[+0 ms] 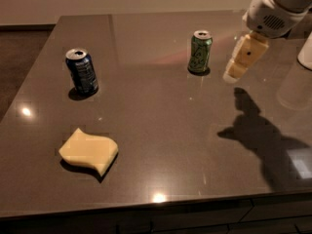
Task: Move green can near pepsi can
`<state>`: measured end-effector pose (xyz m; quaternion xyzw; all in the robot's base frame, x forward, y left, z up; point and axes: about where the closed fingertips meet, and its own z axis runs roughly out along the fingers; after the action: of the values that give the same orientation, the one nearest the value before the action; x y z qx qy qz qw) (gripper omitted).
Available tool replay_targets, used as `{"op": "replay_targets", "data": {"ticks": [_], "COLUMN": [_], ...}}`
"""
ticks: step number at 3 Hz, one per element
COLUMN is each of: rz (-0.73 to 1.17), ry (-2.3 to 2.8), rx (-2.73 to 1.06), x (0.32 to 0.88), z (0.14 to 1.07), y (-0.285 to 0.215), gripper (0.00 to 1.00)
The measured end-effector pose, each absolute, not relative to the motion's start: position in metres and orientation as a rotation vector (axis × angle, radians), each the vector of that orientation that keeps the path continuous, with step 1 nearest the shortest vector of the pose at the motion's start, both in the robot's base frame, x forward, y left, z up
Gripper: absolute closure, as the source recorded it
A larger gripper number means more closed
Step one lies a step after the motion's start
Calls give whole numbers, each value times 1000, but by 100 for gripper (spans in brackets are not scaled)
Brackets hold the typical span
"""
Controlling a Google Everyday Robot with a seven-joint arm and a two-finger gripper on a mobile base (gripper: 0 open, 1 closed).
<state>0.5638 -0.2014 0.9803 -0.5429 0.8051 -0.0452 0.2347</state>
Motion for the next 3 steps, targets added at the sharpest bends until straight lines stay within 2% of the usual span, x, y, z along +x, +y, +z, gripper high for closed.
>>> {"op": "replay_targets", "data": {"ticks": [2,3], "rz": [-53,3], "ry": [2238,2252], "rx": [-1197,-1110], "x": [658,686], "z": [949,933], "y": [-191,-178], "gripper": [0,0]}}
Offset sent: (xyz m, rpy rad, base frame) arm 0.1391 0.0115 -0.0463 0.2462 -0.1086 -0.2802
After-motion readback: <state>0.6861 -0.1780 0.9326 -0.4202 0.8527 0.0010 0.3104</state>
